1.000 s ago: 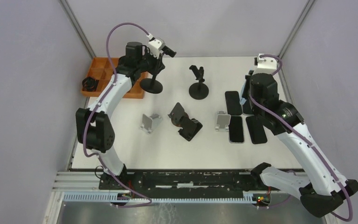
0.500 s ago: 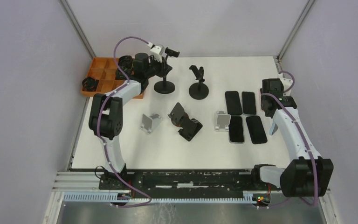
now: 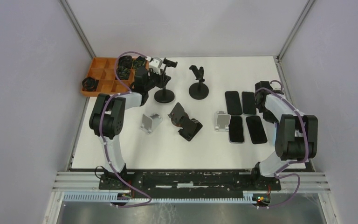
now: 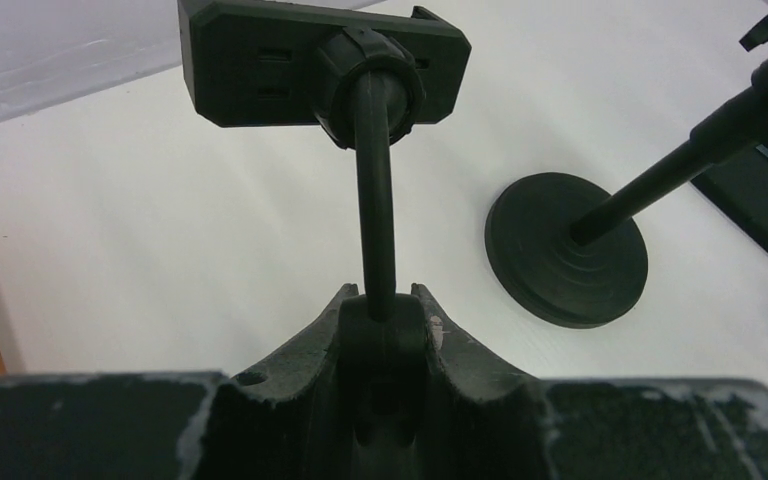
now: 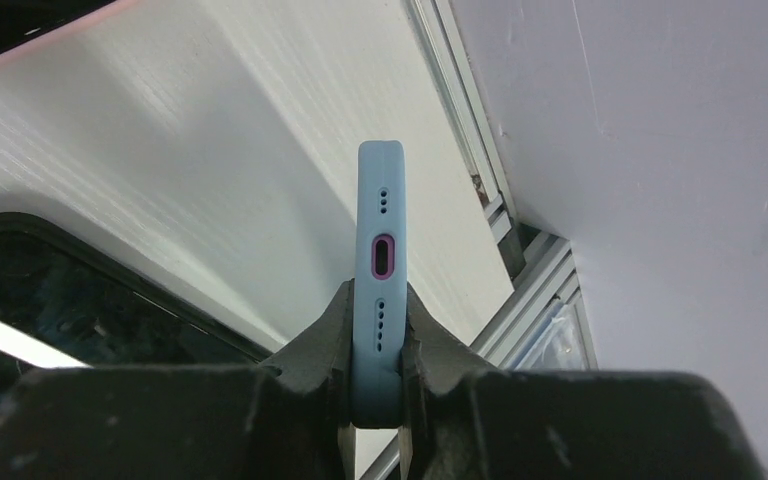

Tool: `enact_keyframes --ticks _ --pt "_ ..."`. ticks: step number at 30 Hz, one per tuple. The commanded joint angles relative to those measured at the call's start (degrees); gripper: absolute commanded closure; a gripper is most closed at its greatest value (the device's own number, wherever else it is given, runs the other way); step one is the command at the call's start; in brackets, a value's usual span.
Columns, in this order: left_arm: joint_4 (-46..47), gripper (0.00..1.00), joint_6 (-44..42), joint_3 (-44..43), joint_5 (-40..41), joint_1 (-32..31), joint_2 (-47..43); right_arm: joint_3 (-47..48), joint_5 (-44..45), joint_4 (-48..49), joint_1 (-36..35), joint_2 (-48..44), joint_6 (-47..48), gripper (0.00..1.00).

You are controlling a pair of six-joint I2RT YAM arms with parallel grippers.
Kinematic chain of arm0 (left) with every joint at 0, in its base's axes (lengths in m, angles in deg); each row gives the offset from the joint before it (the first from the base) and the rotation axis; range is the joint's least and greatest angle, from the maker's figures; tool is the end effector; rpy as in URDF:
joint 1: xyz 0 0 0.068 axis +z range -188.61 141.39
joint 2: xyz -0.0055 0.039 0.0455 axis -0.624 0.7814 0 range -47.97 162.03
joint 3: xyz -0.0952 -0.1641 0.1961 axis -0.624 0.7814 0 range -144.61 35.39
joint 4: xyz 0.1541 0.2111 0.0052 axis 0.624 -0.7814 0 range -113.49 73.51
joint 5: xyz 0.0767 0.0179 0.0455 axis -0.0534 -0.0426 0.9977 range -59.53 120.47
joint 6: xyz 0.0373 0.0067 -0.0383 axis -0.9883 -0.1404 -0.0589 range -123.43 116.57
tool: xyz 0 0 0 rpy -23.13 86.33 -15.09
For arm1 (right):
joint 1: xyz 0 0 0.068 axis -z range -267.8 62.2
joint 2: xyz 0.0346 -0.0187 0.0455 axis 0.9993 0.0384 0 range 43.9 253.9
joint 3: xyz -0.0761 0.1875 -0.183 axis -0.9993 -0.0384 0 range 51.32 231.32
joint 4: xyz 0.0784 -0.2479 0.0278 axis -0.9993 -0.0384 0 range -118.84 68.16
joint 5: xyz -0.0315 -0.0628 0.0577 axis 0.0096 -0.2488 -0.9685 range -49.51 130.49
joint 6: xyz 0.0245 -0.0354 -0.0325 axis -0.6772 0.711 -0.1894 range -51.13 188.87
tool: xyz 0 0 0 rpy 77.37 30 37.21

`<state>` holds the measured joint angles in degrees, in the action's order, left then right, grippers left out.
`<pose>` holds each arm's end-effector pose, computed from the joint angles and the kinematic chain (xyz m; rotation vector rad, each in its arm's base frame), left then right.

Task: Remove the phone from the phone stand

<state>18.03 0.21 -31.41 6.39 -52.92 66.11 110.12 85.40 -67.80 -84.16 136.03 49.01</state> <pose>0.4246 -0.1233 0.1918 0.4695 1.7518 -0.5995 0.2839 -0.0433 0.1953 0.6424 2.5832 -1.0531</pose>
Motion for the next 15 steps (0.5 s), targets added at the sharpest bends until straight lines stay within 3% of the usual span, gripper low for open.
enact_keyframes --ticks 1,3,8,15 --pt "6.38 0.78 2.75 3.12 -1.47 0.24 -3.63 -2.84 2.43 5.16 0.89 1.48 -0.17 1.0" --pt "6.35 0.53 3.24 4.57 -2.47 0.2 -4.45 -4.01 1.92 7.05 1.34 2.03 0.26 1.0" --pt "0.25 0.02 3.31 4.5 -2.46 0.29 -7.45 -4.91 -1.98 11.72 2.46 3.29 2.13 1.0" --pt "-18.64 0.0 0.83 1.69 -5.55 0.72 -15.14 -4.32 -9.2 17.06 2.67 5.26 2.84 0.86"
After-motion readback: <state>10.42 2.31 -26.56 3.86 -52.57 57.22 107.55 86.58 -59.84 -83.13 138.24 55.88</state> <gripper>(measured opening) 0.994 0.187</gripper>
